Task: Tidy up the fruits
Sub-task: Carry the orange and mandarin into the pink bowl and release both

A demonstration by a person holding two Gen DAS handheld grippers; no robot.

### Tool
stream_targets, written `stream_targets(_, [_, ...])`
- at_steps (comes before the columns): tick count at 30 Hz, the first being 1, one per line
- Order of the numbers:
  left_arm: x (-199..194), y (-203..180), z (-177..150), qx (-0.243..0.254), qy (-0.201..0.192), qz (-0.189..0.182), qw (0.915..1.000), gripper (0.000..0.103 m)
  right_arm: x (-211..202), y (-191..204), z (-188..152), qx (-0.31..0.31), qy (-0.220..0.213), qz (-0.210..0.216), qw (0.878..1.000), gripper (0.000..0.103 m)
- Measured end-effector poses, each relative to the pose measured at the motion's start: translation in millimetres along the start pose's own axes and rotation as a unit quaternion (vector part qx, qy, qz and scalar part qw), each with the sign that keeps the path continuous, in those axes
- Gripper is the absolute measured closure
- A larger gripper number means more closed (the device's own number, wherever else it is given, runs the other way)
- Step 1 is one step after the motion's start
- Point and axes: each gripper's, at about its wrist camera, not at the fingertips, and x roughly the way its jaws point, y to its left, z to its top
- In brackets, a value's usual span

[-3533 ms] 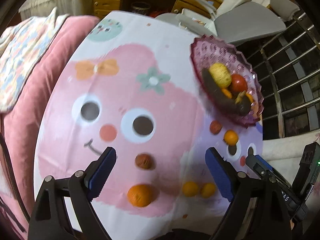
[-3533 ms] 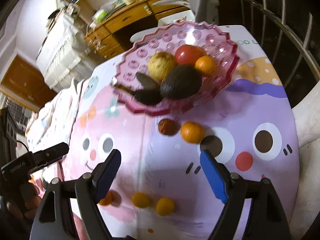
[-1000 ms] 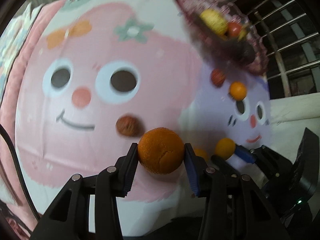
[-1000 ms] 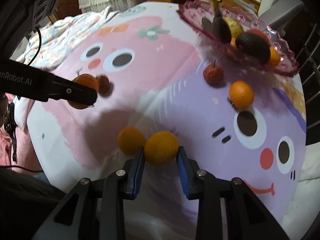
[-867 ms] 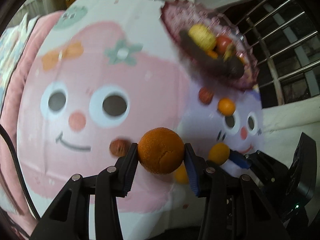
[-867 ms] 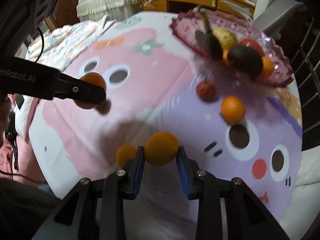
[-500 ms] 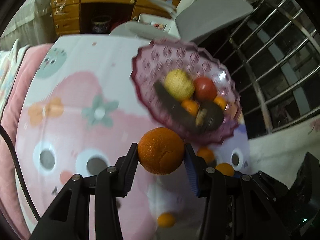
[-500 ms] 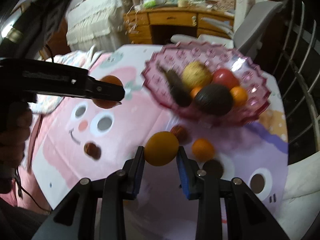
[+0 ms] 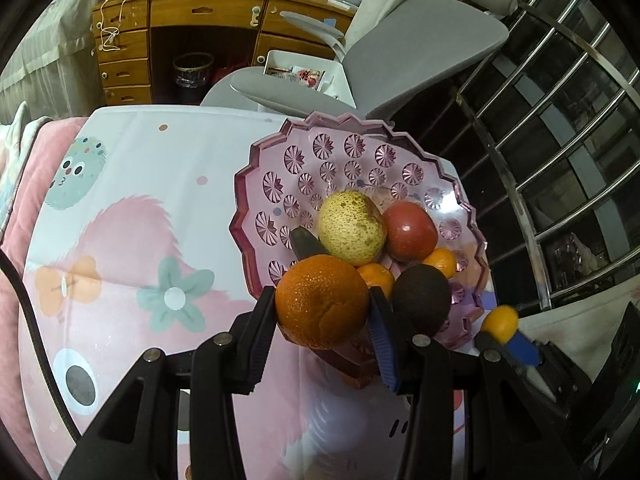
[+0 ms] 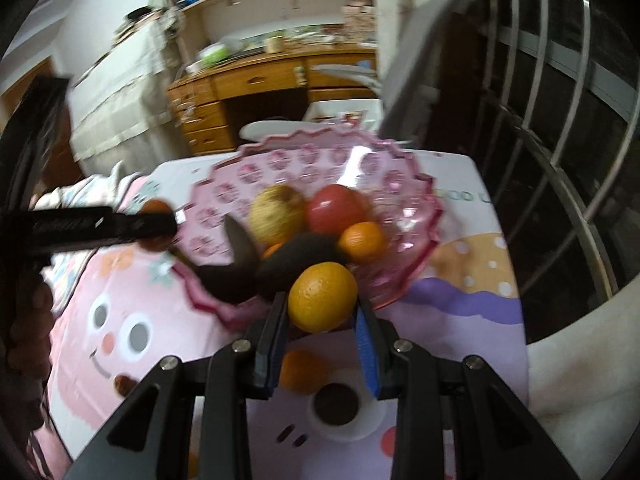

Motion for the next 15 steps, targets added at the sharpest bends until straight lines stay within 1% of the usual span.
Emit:
stream_targets(4, [9.9,0.7,1.1,0.001,0.006,0.005,1.0,0.059,6.6,-9.9,4.5,0.022,-0.004,-0.007,1.0,0.071])
stream_targets(7, [13.9,3.7,1.2,-0.006,0.007,0.007,0.9999,0.057,9.4,-12.7,6.8,0.035,-0.008,-0.002,0.999,0.07])
stream_targets(8, [14.5,5.0,1.4,-0.008,0.006,0.006,0.9999,0.051,9.7,-12.7,6.9,0.04,-0.007,0.004,0.999,0.068])
stream_targets(10, [13.5,6.2,1.4,-0.011,0.002,0.005,0.9999,0.044,9.6,-14.0,7.4,0.047,-0.008,0.01,0.999,0.051])
stream_targets(12, [11.0,7.4,1.6,-0.011,-0.002,0.003,0.9999,0.043,7.6,-13.8,7.1,0.05,-0.013,0.01,0.999,0.047])
stream_targets(15, [6.9,10.7,1.3,-0.015,-0.005,0.002,0.9999,0.041,5.6,-15.5,6.8,0.057,-0.016,0.012,0.998,0.047])
